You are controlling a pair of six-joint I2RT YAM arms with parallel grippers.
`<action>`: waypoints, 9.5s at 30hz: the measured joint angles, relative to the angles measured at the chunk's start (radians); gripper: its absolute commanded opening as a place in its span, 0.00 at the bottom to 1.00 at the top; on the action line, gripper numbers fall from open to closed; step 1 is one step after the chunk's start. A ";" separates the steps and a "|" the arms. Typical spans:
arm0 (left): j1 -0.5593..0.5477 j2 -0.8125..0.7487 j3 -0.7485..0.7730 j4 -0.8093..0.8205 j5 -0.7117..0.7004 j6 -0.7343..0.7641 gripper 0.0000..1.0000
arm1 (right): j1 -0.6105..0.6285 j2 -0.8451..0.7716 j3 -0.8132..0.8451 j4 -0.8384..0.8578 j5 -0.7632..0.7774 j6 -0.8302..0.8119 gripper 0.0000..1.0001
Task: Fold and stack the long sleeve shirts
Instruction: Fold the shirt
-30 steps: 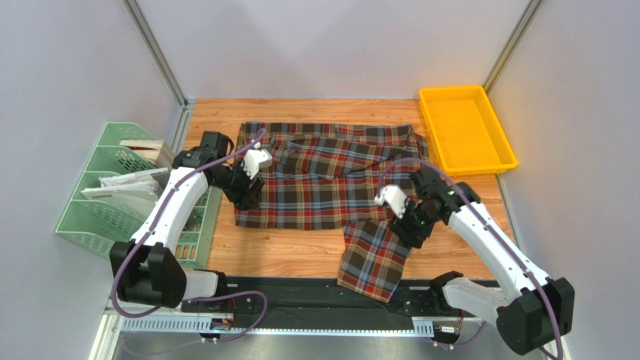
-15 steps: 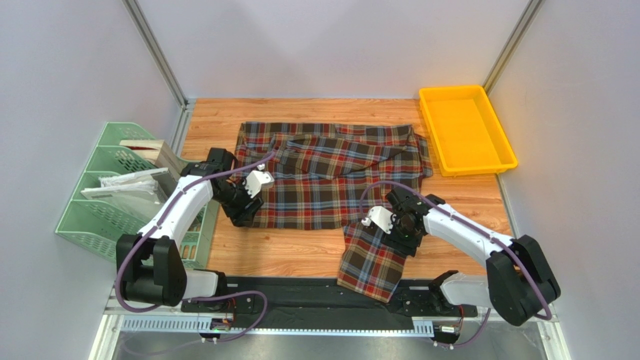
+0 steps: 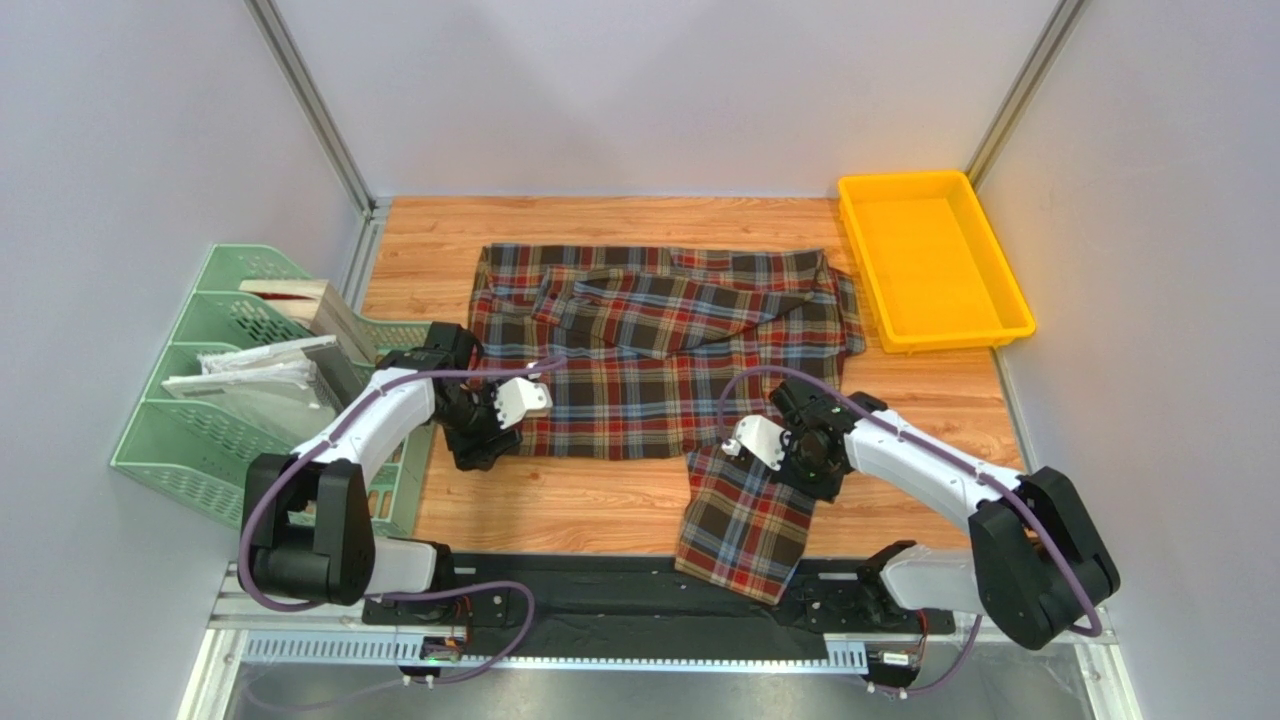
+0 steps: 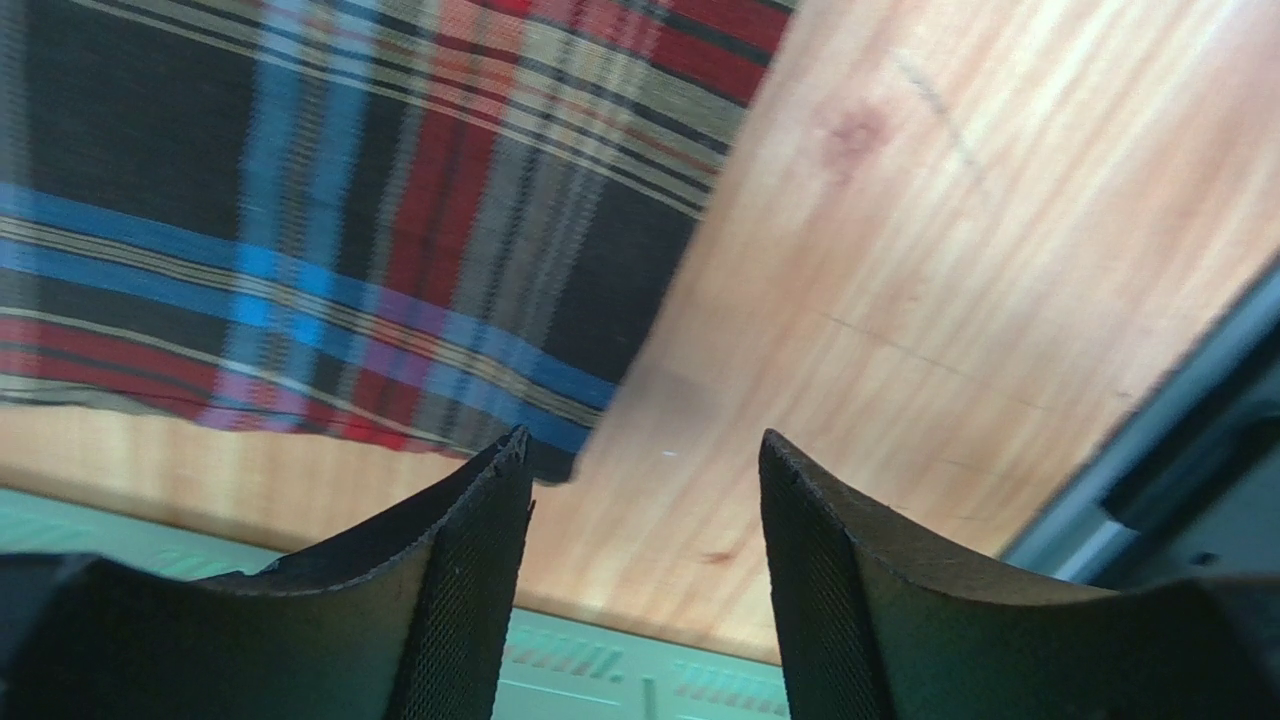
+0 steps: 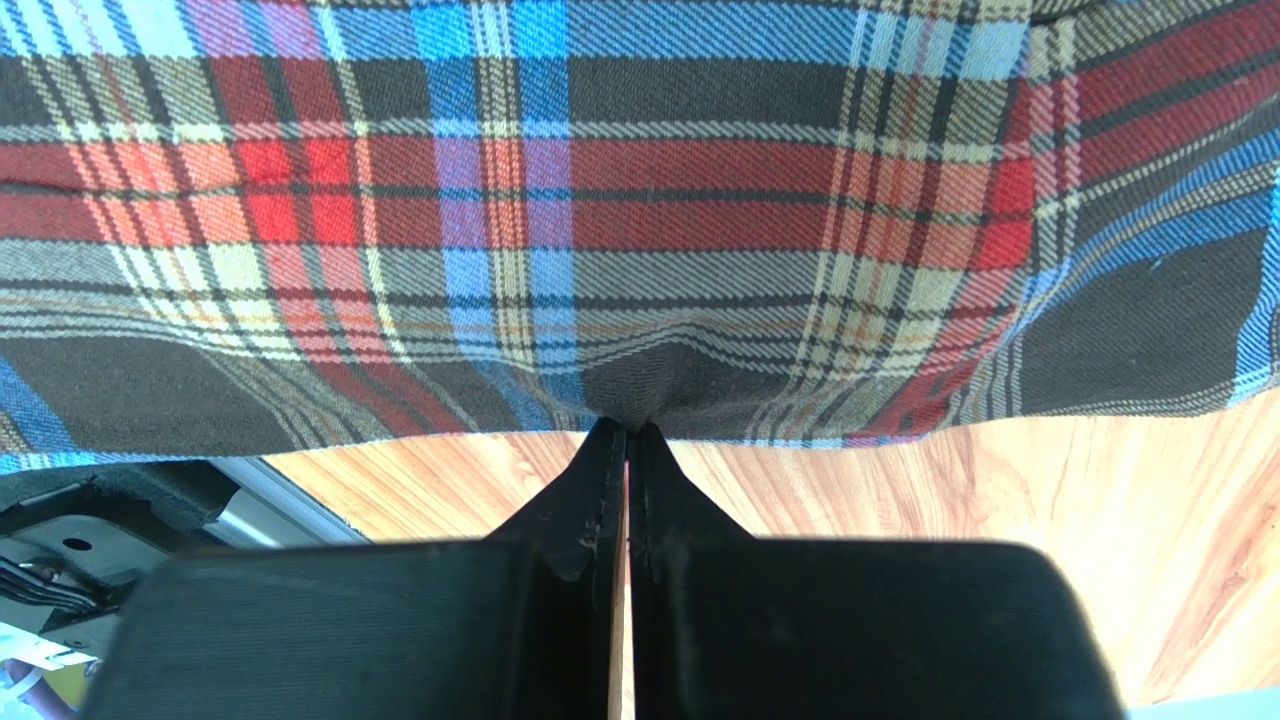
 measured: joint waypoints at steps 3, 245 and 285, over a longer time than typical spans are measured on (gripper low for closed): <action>-0.005 0.006 0.000 0.050 -0.010 0.036 0.57 | 0.000 -0.014 0.000 -0.009 0.000 -0.001 0.00; -0.057 0.047 0.411 -0.133 0.230 -0.267 0.56 | 0.011 -0.206 -0.029 -0.146 -0.157 -0.255 0.70; -0.034 -0.113 0.303 0.132 0.415 -0.602 0.58 | -0.220 0.535 1.006 -0.292 -0.305 0.074 0.39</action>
